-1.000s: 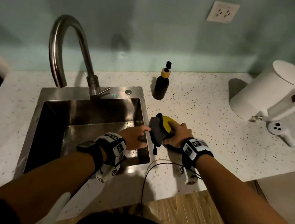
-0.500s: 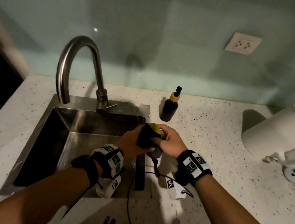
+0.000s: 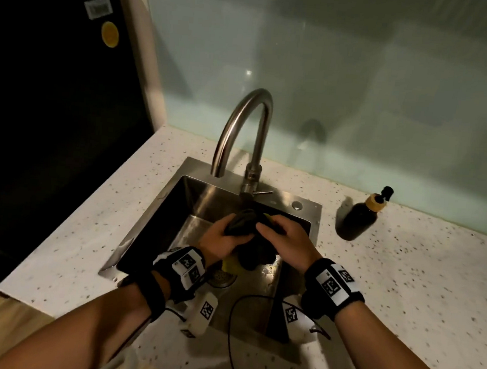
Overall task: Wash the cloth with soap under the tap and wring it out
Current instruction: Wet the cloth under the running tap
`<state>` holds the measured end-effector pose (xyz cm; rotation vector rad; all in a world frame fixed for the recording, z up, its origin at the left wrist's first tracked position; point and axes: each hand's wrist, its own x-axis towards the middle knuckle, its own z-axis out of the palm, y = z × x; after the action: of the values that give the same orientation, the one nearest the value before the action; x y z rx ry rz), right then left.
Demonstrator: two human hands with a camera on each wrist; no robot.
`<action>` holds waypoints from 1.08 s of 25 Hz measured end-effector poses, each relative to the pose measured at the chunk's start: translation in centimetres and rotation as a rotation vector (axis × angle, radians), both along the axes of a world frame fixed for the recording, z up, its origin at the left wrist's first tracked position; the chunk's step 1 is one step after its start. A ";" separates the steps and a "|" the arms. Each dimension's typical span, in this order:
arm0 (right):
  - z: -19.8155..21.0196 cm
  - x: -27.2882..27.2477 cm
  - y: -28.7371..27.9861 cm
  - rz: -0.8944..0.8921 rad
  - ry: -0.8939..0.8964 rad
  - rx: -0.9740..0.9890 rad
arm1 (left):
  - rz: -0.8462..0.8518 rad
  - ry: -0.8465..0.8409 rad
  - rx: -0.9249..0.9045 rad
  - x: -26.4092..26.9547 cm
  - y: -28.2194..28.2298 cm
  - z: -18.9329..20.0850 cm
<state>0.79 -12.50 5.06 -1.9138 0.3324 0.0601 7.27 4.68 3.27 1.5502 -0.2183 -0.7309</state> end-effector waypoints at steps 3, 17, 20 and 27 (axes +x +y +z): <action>0.1 1.4 1.3 -0.079 -0.073 0.062 | 0.003 0.222 -0.063 0.6 2.0 0.6; -0.8 9.1 -1.8 0.058 0.110 -0.702 | 0.297 0.072 -0.102 3.8 4.9 3.1; -1.5 9.0 -1.1 -0.016 0.084 -0.754 | 0.291 0.075 -0.087 3.5 5.1 3.0; -1.3 8.9 -0.8 -0.025 0.042 -0.767 | 0.319 0.095 -0.068 2.3 6.0 3.6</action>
<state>9.73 -13.26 3.78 -2.6684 0.4493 -0.0542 9.56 10.71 6.87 1.4389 0.0736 -0.5371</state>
